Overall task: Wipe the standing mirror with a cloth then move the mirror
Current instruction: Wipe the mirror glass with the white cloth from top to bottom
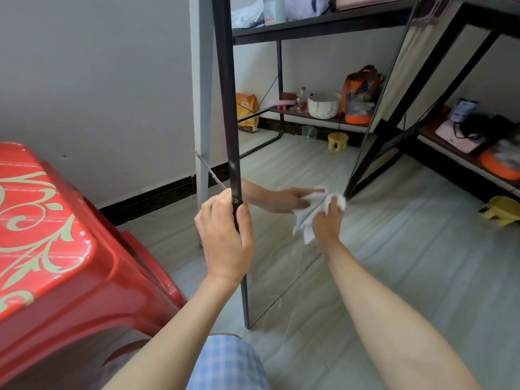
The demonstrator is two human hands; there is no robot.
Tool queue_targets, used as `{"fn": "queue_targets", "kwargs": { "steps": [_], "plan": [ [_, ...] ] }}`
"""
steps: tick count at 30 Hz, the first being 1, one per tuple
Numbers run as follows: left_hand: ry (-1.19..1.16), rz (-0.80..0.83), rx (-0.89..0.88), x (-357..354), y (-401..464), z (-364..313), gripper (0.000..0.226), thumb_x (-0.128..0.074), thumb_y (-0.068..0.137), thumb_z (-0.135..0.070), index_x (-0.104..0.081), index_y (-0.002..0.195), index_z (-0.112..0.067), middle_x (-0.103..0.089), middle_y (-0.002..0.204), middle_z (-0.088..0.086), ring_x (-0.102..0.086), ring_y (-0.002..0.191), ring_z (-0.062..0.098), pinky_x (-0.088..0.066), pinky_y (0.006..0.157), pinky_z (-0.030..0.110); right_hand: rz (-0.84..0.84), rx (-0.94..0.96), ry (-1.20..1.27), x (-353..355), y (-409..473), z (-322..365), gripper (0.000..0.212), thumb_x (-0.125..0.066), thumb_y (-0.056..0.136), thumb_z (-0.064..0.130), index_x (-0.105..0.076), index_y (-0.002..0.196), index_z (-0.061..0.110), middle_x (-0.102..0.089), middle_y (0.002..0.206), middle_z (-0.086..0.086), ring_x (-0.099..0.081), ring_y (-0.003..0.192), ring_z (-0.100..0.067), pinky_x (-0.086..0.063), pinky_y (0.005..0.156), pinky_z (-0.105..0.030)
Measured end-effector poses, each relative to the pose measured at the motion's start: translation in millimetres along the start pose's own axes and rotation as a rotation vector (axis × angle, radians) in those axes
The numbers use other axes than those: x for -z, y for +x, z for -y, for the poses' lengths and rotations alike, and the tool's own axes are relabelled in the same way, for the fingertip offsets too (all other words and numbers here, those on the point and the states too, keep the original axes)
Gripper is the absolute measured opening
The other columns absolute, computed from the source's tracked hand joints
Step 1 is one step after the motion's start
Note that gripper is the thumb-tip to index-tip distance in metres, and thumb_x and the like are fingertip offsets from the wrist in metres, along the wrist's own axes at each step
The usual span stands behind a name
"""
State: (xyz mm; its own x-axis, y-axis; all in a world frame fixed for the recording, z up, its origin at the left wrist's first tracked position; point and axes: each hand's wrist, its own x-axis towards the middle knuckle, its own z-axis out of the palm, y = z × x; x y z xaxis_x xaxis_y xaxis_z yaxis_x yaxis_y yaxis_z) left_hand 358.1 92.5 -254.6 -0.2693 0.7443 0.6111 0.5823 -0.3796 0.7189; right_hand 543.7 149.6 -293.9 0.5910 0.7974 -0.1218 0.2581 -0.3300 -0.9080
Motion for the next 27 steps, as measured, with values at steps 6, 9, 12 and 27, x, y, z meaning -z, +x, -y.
{"fn": "queue_targets", "kwargs": {
  "steps": [6, 9, 12, 27],
  "plan": [
    [0.009, -0.027, -0.029, -2.1, 1.7, 4.6, 0.021, -0.032, 0.092, -0.025, -0.043, 0.109, -0.020, -0.061, 0.099, 0.007, -0.044, 0.098, 0.016, -0.025, 0.086, 0.024, 0.145, -0.495, 0.028, 3.4, -0.9, -51.4, 0.040, -0.032, 0.095, -0.001, -0.041, 0.134, -0.002, -0.045, 0.140, -0.021, -0.049, 0.117, -0.029, -0.044, 0.080, -0.032],
    [-0.006, -0.052, -0.005, -5.6, 1.1, 1.5, 0.020, -0.031, 0.092, -0.025, -0.042, 0.108, -0.020, -0.061, 0.096, 0.008, -0.045, 0.095, 0.016, -0.025, 0.087, 0.024, -0.021, -0.390, 0.116, 13.6, 1.4, -45.7, 0.041, -0.035, 0.093, -0.002, -0.049, 0.131, 0.003, -0.051, 0.134, -0.021, -0.053, 0.113, -0.031, -0.039, 0.089, -0.031],
    [0.000, -0.063, 0.000, -6.9, 0.1, -0.3, 0.019, -0.030, 0.093, -0.025, -0.042, 0.107, -0.020, -0.061, 0.093, 0.009, -0.044, 0.094, 0.017, -0.025, 0.086, 0.023, -0.065, -0.337, 0.122, 23.3, -1.7, -30.9, 0.044, -0.032, 0.094, 0.001, -0.048, 0.133, 0.010, -0.049, 0.137, -0.016, -0.048, 0.124, -0.035, -0.039, 0.097, -0.034],
    [-0.052, -0.097, -0.018, -13.7, -0.2, -1.5, 0.017, -0.031, 0.092, -0.025, -0.042, 0.104, -0.018, -0.058, 0.088, 0.013, -0.040, 0.091, 0.020, -0.028, 0.080, 0.033, -0.257, 0.475, 0.076, 18.6, -2.0, 75.8, 0.050, -0.029, 0.093, -0.006, -0.031, 0.142, 0.005, -0.039, 0.135, -0.014, -0.042, 0.121, -0.010, -0.030, 0.094, -0.002]
  ]
}}
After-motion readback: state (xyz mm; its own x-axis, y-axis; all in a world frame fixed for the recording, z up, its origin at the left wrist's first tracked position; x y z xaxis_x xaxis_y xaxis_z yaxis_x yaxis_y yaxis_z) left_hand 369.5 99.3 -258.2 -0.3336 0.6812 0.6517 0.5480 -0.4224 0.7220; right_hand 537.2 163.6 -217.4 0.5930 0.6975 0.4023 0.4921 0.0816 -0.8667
